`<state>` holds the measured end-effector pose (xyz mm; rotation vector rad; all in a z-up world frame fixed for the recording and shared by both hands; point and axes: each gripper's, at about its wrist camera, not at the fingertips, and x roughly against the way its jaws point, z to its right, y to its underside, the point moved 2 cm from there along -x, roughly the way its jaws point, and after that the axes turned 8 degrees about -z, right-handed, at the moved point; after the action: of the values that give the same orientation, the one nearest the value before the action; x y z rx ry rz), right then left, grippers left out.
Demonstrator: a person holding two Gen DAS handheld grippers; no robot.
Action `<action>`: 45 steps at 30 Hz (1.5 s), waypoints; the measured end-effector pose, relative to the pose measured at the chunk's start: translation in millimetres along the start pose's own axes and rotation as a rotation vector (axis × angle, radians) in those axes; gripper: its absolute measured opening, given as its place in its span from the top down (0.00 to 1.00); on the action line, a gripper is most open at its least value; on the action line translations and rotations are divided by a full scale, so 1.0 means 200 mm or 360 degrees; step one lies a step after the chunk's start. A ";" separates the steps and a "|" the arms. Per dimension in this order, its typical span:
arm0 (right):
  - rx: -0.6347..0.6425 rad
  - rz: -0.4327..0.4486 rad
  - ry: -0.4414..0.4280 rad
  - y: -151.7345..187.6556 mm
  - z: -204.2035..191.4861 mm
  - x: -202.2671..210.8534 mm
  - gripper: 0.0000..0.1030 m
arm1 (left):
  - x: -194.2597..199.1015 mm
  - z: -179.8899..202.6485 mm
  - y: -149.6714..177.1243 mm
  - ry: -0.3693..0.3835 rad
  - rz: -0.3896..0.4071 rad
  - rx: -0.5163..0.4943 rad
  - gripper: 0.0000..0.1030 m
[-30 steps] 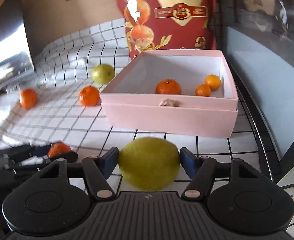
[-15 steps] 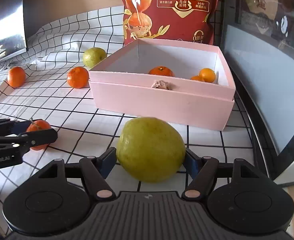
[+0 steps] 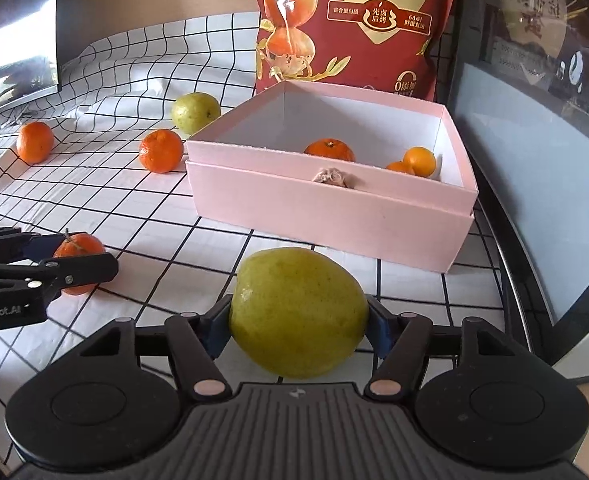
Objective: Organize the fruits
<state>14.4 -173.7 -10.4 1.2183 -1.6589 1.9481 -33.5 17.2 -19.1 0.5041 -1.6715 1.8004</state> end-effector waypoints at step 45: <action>-0.0163 0.0302 0.0323 -1.05 0.14 0.30 0.36 | -0.83 0.35 -0.88 0.0228 -0.0329 -0.0195 0.52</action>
<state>136.8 -157.7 172.0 0.8222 -1.7965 1.9913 196.1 -80.7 11.1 0.4646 -1.5597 1.5388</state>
